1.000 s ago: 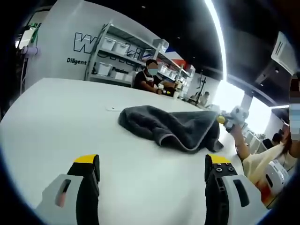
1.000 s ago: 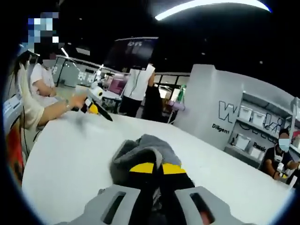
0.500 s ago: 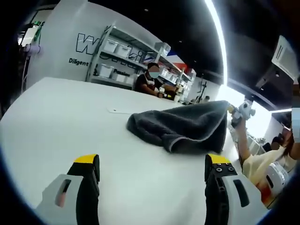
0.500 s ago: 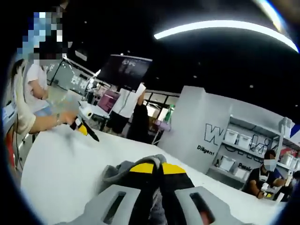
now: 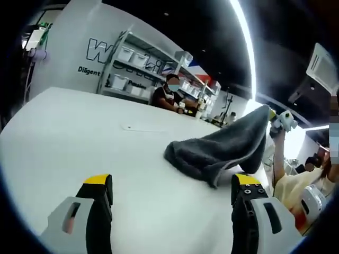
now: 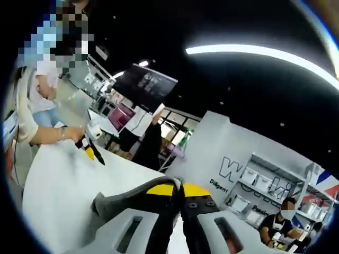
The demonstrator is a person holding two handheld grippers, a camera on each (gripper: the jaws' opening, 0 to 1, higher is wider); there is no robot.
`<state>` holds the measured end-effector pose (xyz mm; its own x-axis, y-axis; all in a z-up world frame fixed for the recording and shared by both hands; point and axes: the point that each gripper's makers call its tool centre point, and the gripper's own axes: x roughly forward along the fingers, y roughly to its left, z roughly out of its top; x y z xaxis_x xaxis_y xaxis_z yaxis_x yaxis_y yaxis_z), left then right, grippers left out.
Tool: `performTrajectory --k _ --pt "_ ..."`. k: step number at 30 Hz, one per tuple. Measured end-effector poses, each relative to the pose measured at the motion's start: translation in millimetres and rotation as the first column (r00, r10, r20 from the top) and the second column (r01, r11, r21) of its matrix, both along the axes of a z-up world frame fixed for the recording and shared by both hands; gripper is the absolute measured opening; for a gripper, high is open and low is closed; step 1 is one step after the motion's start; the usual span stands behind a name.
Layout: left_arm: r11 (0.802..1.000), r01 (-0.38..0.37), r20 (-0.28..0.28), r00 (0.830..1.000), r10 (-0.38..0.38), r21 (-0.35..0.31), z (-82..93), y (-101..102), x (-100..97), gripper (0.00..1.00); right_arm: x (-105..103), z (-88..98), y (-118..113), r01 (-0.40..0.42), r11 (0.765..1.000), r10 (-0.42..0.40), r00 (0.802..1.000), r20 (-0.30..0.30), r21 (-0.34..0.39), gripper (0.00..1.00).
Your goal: Fold the towel on the table until its edges align and the towel forms a compact rectangular stack.
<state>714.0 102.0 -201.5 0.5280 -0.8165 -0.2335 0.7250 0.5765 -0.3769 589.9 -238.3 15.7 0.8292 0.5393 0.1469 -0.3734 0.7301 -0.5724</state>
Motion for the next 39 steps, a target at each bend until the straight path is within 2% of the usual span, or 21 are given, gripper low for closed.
performTrajectory --k 12,19,25,29,34,39 --pt "1.000 0.006 0.005 1.000 -0.006 -0.016 3.9 1 3.2 0.91 -13 23.5 -2 0.014 1.000 -0.014 0.998 0.060 0.001 0.00" --pt "1.000 0.005 0.007 1.000 -0.005 -0.016 4.2 2 3.6 0.91 -10 35.8 -2 0.018 1.000 -0.019 0.995 0.096 0.014 0.00" --pt "1.000 0.000 0.003 1.000 0.000 -0.013 3.0 4 5.8 0.91 -4 64.3 -2 -0.017 0.999 0.013 0.993 0.122 0.036 0.00" --pt "1.000 -0.002 0.001 1.000 0.002 -0.007 1.5 4 4.5 0.91 -4 77.5 1 -0.061 0.995 0.051 0.991 0.126 0.082 0.00" --pt "1.000 -0.005 0.000 1.000 0.005 -0.003 0.9 6 5.8 0.91 0 79.6 -2 -0.078 0.991 0.063 0.989 0.131 0.112 0.00" --pt "1.000 -0.007 -0.001 1.000 0.007 0.000 0.5 6 5.2 0.91 18 66.4 -7 -0.074 0.988 0.062 0.994 0.087 0.133 0.00"
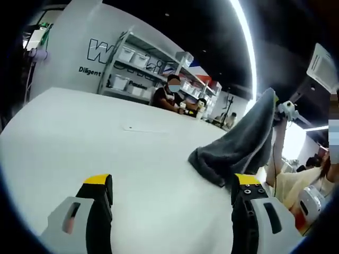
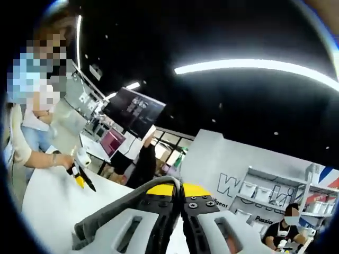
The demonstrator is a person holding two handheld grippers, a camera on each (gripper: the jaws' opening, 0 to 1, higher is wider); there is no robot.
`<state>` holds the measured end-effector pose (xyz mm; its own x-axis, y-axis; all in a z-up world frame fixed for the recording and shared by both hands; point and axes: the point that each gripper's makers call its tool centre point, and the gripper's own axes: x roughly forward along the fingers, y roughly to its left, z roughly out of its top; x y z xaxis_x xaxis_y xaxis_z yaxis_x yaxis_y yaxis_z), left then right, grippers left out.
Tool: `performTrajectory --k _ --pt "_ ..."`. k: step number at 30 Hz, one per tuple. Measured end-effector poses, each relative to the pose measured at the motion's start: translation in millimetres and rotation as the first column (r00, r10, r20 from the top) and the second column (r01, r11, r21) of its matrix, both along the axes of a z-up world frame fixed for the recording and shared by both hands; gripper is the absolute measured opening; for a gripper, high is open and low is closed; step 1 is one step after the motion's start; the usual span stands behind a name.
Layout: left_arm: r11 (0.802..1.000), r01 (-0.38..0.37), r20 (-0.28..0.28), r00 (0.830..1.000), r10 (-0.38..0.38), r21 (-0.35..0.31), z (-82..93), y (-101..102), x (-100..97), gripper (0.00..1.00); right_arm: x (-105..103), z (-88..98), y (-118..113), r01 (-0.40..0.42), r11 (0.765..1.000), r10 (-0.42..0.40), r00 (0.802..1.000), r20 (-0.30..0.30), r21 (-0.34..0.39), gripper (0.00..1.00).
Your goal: Fold the towel on the table until its edges align and the towel forms a compact rectangular stack.
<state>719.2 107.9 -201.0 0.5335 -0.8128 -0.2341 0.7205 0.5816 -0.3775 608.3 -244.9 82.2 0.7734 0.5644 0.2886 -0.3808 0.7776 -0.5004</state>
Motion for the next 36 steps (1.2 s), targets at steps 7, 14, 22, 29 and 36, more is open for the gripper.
performTrajectory --k 7,14,22,29,36 --pt "1.000 0.000 -0.004 1.000 0.000 0.003 -1.2 -1 -1.1 0.91 35 -18.1 -14 0.069 0.998 -0.068 0.996 -0.056 0.012 0.00" --pt "1.000 -0.002 -0.001 1.000 0.002 0.000 -0.1 -2 -2.0 0.91 71 -37.6 -31 0.145 0.989 -0.144 0.984 -0.100 0.003 0.00" --pt "1.000 0.001 -0.008 1.000 -0.001 0.014 -3.8 -3 -1.8 0.91 96 -55.0 -45 0.213 0.977 -0.214 0.970 -0.118 -0.020 0.00" --pt "1.000 0.002 -0.014 1.000 -0.002 0.019 -5.5 -3 -0.1 0.91 123 -79.0 -64 0.279 0.959 -0.283 0.947 -0.154 -0.051 0.00" --pt "1.000 0.002 -0.013 1.000 -0.002 0.017 -4.9 -3 0.1 0.91 156 -117.3 -94 0.340 0.937 -0.348 0.902 -0.254 -0.077 0.00"
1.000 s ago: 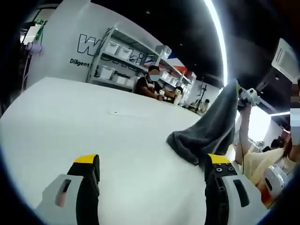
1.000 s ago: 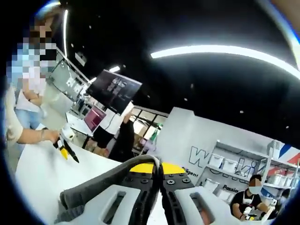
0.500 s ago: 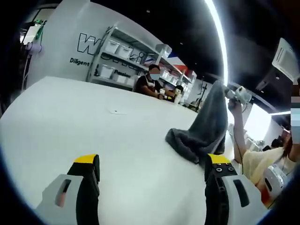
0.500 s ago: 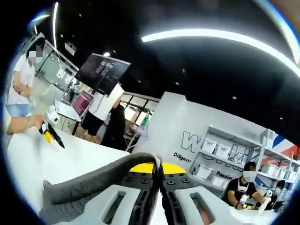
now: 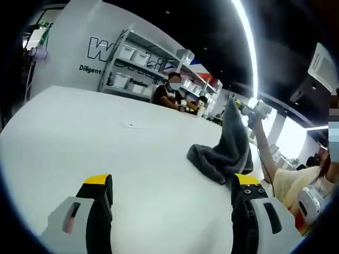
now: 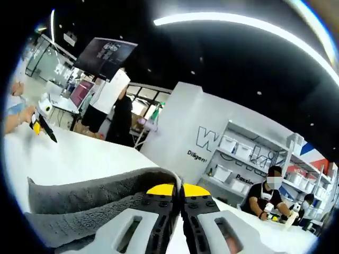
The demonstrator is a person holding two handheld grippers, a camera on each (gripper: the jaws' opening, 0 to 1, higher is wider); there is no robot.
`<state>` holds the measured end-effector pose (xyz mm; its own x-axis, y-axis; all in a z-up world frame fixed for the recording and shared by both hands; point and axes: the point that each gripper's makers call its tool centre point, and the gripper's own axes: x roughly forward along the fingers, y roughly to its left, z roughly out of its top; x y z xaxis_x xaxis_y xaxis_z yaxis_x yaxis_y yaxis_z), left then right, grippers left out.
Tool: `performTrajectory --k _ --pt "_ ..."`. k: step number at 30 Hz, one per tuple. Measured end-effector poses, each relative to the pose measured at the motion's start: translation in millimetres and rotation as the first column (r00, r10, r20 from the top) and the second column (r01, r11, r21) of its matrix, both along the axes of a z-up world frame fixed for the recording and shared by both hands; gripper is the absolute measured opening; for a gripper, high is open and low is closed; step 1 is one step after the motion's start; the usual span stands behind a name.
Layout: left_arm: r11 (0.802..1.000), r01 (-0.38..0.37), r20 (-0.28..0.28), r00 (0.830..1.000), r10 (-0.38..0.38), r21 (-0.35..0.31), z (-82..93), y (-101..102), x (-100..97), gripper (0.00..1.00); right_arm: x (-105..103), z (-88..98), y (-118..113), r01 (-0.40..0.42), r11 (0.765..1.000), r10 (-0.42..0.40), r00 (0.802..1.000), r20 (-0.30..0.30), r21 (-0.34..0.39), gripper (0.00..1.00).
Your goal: Fold the towel on the table until its edges align and the towel forms a compact rectangular stack.
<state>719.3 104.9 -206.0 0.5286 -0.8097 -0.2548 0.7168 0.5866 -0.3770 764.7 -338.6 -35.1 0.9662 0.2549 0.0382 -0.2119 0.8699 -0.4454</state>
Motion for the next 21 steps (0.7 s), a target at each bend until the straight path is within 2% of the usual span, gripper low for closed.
performTrajectory --k 4,9,13,21 --pt "1.000 0.002 -0.001 1.000 -0.002 0.002 -1.0 -1 -1.3 0.91 17 -30.6 -22 0.072 0.997 -0.074 0.995 -0.067 -0.039 0.00" --pt "1.000 0.003 -0.007 1.000 -0.003 0.006 -3.4 -1 -0.6 0.91 30 -55.5 -41 0.110 0.993 -0.114 0.987 -0.113 -0.039 0.00" --pt "1.000 0.000 -0.013 1.000 0.000 0.014 -6.1 -1 -0.7 0.91 40 -82.8 -60 0.146 0.988 -0.153 0.973 -0.172 -0.051 0.00" --pt "1.000 -0.001 -0.014 1.000 0.002 0.014 -6.4 -1 -0.9 0.91 56 -131.0 -80 0.174 0.983 -0.181 0.942 -0.283 -0.052 0.00"
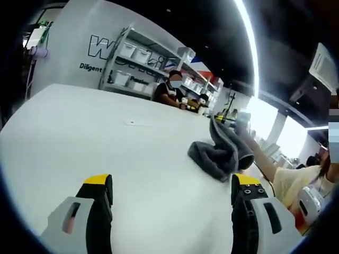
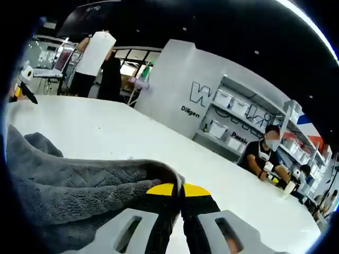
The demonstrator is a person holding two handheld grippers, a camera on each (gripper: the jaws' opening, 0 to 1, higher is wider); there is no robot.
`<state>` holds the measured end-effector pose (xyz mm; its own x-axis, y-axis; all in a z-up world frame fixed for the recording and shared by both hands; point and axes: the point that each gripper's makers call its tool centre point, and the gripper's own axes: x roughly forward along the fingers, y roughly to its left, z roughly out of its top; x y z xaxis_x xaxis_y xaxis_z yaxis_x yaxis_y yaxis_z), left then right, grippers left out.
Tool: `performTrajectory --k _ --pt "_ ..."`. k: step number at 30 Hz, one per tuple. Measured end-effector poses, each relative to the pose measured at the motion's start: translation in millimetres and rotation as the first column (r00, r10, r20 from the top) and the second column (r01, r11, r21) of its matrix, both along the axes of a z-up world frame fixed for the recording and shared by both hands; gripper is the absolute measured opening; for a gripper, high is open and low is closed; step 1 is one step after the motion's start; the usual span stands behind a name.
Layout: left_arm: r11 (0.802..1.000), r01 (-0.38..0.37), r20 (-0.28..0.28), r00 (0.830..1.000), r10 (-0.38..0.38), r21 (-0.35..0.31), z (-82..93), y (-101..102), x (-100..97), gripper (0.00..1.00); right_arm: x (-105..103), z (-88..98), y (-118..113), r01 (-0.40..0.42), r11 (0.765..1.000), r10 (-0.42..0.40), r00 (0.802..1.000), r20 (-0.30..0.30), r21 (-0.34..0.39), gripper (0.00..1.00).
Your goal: Fold the towel on the table until its edges align and the towel forms a compact rectangular stack.
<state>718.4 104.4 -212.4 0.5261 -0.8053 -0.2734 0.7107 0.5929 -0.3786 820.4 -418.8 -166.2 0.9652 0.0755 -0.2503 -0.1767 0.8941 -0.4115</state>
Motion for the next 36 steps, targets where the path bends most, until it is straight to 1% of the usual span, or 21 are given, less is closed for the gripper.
performTrajectory --k 2,4,6,7,9,10,11,13,16,18,19,21,26,29,30,34,36 --pt "1.000 0.002 -0.001 1.000 -0.002 -0.002 0.0 -1 -0.4 0.91 -4 -12.7 0 0.001 1.000 -0.001 1.000 -0.027 -0.001 0.00" --pt "1.000 0.002 0.000 1.000 -0.002 -0.003 0.4 -1 -0.7 0.91 2 -20.4 -2 0.000 1.000 0.000 0.999 -0.050 -0.001 0.00" --pt "1.000 0.001 0.001 1.000 -0.001 -0.004 0.8 0 -0.4 0.91 -1 -33.5 1 -0.002 1.000 0.003 0.997 -0.080 0.009 0.00" --pt "1.000 0.001 0.002 1.000 -0.001 -0.003 1.1 1 -0.1 0.91 -1 -37.8 2 -0.006 1.000 0.008 0.995 -0.095 0.025 0.00" --pt "1.000 0.000 0.003 1.000 0.000 -0.005 1.7 1 0.8 0.91 -1 -50.4 9 -0.021 0.994 0.036 0.989 -0.146 0.103 0.00" --pt "1.000 0.000 0.003 1.000 0.000 -0.006 1.6 1 0.3 0.91 0 -53.9 9 -0.016 0.992 0.036 0.988 -0.153 0.126 0.00" --pt "1.000 0.001 0.002 1.000 -0.001 -0.006 1.5 1 -0.1 0.91 3 -55.0 6 -0.015 0.994 0.031 0.988 -0.150 0.107 0.00" --pt "1.000 -0.002 0.002 1.000 0.002 -0.006 1.4 0 0.2 0.90 1 -64.0 3 0.000 0.998 0.012 0.984 -0.177 0.070 0.00" --pt "1.000 0.001 0.004 1.000 -0.001 -0.001 1.0 -1 -1.2 0.90 1 -72.5 3 0.005 0.997 0.011 0.981 -0.194 0.082 0.00" --pt "1.000 0.003 0.005 1.000 -0.003 -0.002 1.5 -1 -1.5 0.90 0 -82.2 5 0.005 0.998 0.009 0.976 -0.216 0.068 0.00" --pt "1.000 0.004 0.005 1.000 -0.004 -0.001 1.5 -1 -1.5 0.90 1 -82.9 5 0.005 0.998 0.009 0.975 -0.221 0.064 0.00" --pt "1.000 0.003 0.005 1.000 -0.003 0.000 1.2 -1 -1.7 0.90 3 -90.4 4 -0.003 0.999 0.012 0.970 -0.243 0.039 0.00" --pt "1.000 0.005 0.005 1.000 -0.005 -0.001 1.6 -1 -1.7 0.90 0 -96.8 7 -0.014 0.999 0.026 0.964 -0.264 0.048 0.00" --pt "1.000 0.006 0.005 1.000 -0.006 -0.001 1.6 -2 -2.3 0.90 1 -98.8 7 -0.022 0.999 0.032 0.961 -0.275 0.041 0.00" --pt "1.000 0.007 0.006 1.000 -0.007 0.001 1.5 -2 -2.6 0.90 1 -102.7 7 -0.027 0.999 0.038 0.959 -0.283 0.042 0.00" --pt "1.000 0.008 0.006 1.000 -0.008 0.001 1.8 -2 -2.1 0.90 2 -106.5 10 -0.037 0.997 0.056 0.959 -0.279 0.071 0.01" --pt "1.000 0.006 0.007 1.000 -0.006 0.003 1.5 -2 -2.4 0.90 2 -106.6 7 -0.035 0.996 0.058 0.959 -0.277 0.087 0.01"
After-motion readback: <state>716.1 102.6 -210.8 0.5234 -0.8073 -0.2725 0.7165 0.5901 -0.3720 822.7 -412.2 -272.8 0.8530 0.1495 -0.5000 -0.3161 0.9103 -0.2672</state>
